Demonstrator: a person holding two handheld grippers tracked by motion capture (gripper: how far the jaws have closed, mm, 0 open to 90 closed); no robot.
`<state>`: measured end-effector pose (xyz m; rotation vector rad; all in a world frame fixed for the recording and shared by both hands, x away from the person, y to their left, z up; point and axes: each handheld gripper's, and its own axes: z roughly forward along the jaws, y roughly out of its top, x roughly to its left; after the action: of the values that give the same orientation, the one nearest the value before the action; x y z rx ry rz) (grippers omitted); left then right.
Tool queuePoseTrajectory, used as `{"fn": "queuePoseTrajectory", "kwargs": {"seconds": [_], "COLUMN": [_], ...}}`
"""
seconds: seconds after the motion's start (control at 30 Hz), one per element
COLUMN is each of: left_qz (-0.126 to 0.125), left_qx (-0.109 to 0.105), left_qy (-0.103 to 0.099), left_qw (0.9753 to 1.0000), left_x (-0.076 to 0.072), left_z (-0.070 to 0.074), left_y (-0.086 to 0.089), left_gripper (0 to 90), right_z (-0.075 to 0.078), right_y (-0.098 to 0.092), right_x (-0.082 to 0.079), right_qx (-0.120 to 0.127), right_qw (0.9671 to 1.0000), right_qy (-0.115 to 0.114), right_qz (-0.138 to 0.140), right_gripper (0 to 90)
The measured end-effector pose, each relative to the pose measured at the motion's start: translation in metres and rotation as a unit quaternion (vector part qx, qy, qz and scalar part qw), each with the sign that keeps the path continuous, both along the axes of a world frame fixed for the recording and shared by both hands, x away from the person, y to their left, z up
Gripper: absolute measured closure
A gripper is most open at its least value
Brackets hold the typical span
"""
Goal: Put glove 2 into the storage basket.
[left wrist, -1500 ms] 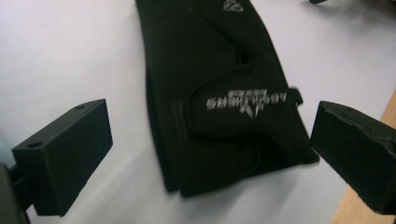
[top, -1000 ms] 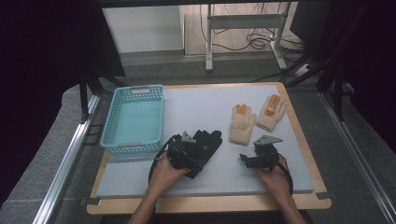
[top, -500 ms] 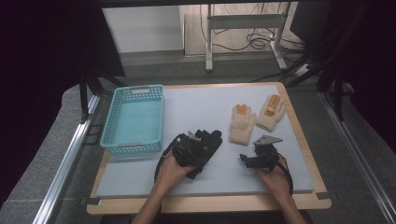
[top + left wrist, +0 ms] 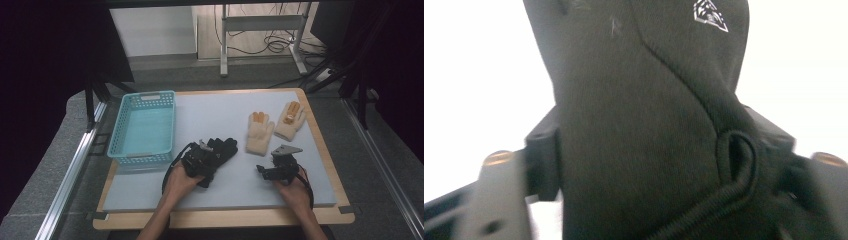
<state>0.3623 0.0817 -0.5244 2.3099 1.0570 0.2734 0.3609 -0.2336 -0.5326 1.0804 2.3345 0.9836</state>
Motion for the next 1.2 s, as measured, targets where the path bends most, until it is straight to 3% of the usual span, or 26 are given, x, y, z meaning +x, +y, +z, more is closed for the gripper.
{"fn": "queuePoseTrajectory", "kwargs": {"seconds": [0.1, 0.27, 0.37, 0.6, 0.77, 1.03, 1.13, 1.2], "left_qz": [0.003, 0.004, -0.003, -0.001, 0.003, 0.034, 0.053, 0.062], "left_qx": [-0.005, 0.000, -0.006, -0.021, -0.016, -0.019, 0.001, -0.003], "left_qy": [-0.001, -0.002, 0.003, -0.012, -0.021, -0.038, -0.052, -0.048], "left_qw": [1.0000, 1.0000, 1.0000, 0.9997, 0.9996, 0.9985, 0.9972, 0.9969], "left_x": [0.002, 0.003, 0.004, 0.010, 0.014, 0.027, 0.033, 0.036], "left_z": [0.001, 0.003, 0.010, 0.031, 0.045, 0.072, 0.082, 0.085], "left_y": [0.005, 0.004, 0.003, 0.003, 0.008, 0.032, 0.045, 0.052], "left_gripper": [52.3, 58.0, 58.3, 57.3, 57.0, 56.5, 55.5, 55.3], "right_z": [0.000, 0.000, 0.000, 0.000, 0.000, 0.000, 0.000, 0.000], "right_y": [0.000, 0.000, 0.000, 0.000, 0.000, 0.000, 0.000, 0.000], "right_x": [0.000, 0.000, 0.000, 0.000, 0.000, 0.000, 0.000, 0.000], "right_qx": [0.000, 0.000, 0.000, 0.000, 0.001, 0.000, 0.000, 0.000], "right_qw": [1.0000, 1.0000, 1.0000, 1.0000, 1.0000, 1.0000, 1.0000, 1.0000], "right_qy": [0.000, 0.000, 0.001, 0.000, 0.000, 0.001, 0.001, 0.000], "right_qz": [0.000, 0.000, 0.000, 0.000, 0.000, 0.000, 0.000, 0.000], "right_gripper": [19.7, 19.7, 19.7, 19.7, 19.7, 19.7, 19.6, 19.6]}}
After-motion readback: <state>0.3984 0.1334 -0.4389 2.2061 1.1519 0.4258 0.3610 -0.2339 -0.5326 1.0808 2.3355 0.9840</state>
